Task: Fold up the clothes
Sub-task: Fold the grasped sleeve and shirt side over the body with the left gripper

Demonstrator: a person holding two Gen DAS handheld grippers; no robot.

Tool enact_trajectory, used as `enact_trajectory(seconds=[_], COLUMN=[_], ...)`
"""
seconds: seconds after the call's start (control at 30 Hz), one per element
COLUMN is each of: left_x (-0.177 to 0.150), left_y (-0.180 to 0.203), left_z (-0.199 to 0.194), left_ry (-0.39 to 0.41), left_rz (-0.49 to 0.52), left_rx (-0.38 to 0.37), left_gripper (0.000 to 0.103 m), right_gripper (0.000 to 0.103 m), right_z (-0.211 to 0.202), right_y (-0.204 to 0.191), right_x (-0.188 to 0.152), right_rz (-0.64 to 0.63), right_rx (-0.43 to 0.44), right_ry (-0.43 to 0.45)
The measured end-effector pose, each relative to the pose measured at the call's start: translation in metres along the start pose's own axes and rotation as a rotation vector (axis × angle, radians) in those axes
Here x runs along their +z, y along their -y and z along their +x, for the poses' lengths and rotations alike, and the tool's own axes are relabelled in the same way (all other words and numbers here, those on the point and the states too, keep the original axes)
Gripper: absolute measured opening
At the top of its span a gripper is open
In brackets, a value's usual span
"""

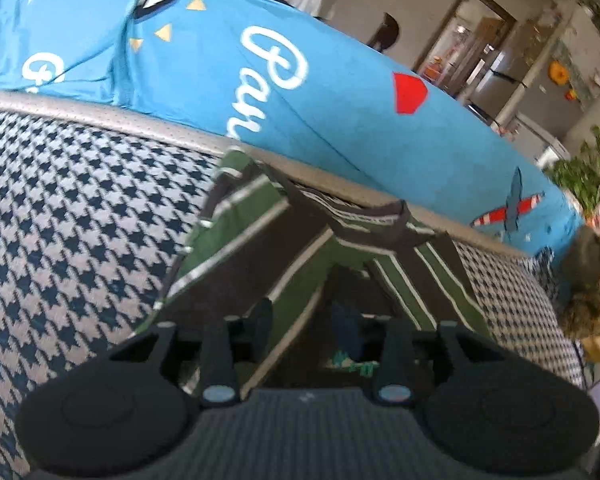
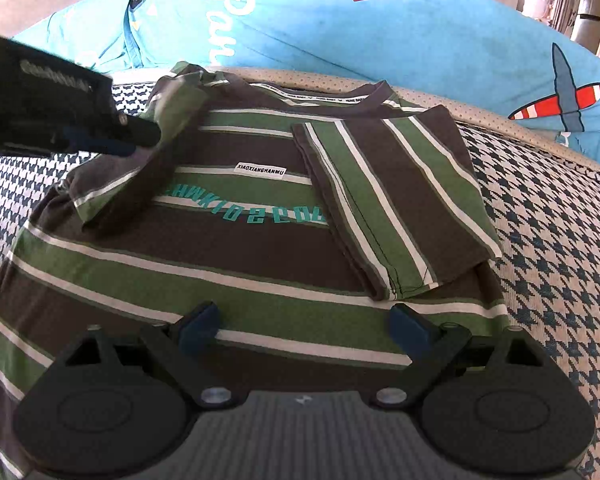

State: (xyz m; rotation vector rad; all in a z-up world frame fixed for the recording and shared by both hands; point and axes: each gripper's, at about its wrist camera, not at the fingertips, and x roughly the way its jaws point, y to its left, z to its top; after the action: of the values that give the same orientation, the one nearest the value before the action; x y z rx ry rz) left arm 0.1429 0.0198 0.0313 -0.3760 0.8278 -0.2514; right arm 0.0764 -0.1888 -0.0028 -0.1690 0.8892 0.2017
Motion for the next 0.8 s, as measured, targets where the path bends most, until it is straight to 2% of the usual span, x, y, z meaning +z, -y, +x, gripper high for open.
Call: enact_trajectory(seconds=[0.4,0.57,0.8], left_x=[0.001,0.007,0.018], left_y=[-0.024,-0.026,-0.021], left_z=[0.01,0.016,0.031], left_ry=[0.011,0.033,0.066], left_rz=[-0.039,-0.034,0.012], left_rx=[0.249,0.27,0.272], left_gripper=[0.053,0.053,0.06], right_gripper=[0.093,0.093,0.093], right_z=[-0.008,-0.008,-0.003], right_y=[0.003,0.007,0.002], right_x=[0.007,0.009,0.006], right_rz=[0.024,0.059,0.053], right_rx=[0.031,0.056,0.067], right_ry=[0.056,0.067,0.038])
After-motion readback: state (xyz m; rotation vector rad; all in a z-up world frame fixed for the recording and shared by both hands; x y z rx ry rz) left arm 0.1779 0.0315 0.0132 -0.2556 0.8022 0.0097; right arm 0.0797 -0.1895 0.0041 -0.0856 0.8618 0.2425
